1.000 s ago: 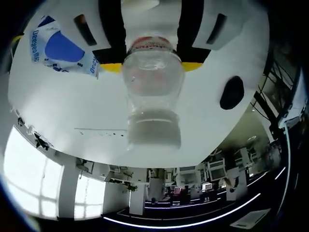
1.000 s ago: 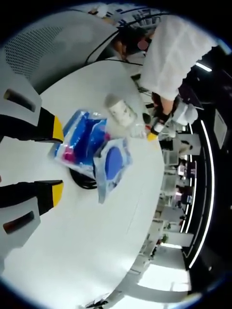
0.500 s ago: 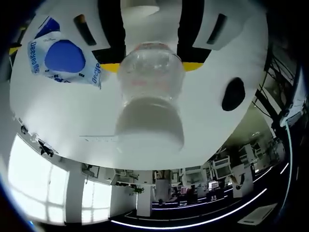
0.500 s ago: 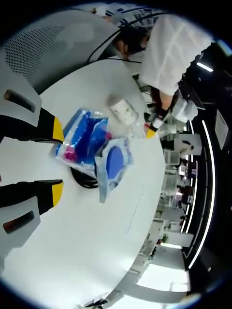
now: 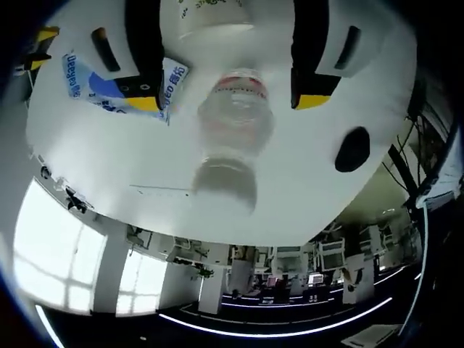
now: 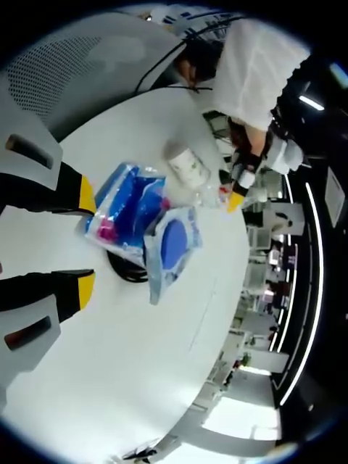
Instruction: Arrange the tabletop items into an orderly group along one side of the table until the central work area is clear of visible clutter.
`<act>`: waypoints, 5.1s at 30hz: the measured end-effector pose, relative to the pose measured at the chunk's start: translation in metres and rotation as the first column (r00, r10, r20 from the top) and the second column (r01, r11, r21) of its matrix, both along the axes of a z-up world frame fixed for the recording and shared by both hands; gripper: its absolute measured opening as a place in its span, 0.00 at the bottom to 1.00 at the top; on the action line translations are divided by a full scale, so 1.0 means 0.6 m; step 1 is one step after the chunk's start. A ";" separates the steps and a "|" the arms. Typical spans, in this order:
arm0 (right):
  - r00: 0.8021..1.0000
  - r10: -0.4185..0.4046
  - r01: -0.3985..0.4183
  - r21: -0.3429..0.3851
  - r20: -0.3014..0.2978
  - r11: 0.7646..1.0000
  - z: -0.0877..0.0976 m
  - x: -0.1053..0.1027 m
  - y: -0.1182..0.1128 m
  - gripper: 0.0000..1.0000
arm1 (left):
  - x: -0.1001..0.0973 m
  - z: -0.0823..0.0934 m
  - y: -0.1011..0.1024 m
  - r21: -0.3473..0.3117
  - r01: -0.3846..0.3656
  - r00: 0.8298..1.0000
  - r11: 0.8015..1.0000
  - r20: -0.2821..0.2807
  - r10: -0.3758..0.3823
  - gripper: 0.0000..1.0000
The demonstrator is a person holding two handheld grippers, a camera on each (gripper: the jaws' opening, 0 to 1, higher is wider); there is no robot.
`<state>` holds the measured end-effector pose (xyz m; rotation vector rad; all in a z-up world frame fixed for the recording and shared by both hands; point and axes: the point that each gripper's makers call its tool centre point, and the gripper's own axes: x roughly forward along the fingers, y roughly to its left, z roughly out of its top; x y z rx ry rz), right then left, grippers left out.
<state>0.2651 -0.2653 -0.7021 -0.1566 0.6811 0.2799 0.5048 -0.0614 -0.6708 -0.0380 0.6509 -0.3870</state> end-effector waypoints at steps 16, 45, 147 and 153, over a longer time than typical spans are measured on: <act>1.000 0.006 -0.006 -0.012 0.000 1.000 0.000 -0.002 0.002 0.29 | -0.112 0.031 0.036 -0.106 -0.006 0.998 0.994 0.057 0.012 0.76; 1.000 -0.026 0.026 0.011 -0.002 1.000 -0.001 -0.004 -0.006 0.28 | -0.296 0.036 0.023 -0.143 0.106 0.980 0.984 0.182 -0.079 0.85; 0.986 -0.018 0.119 0.629 -0.164 0.768 0.066 0.072 -0.012 0.42 | -0.056 -0.096 -0.130 0.176 0.202 0.959 0.963 -0.234 -0.159 0.40; 0.982 -0.002 0.124 0.632 -0.191 0.765 0.053 0.089 0.013 0.42 | -0.044 -0.109 -0.138 0.136 0.167 0.960 0.977 -0.247 -0.130 0.39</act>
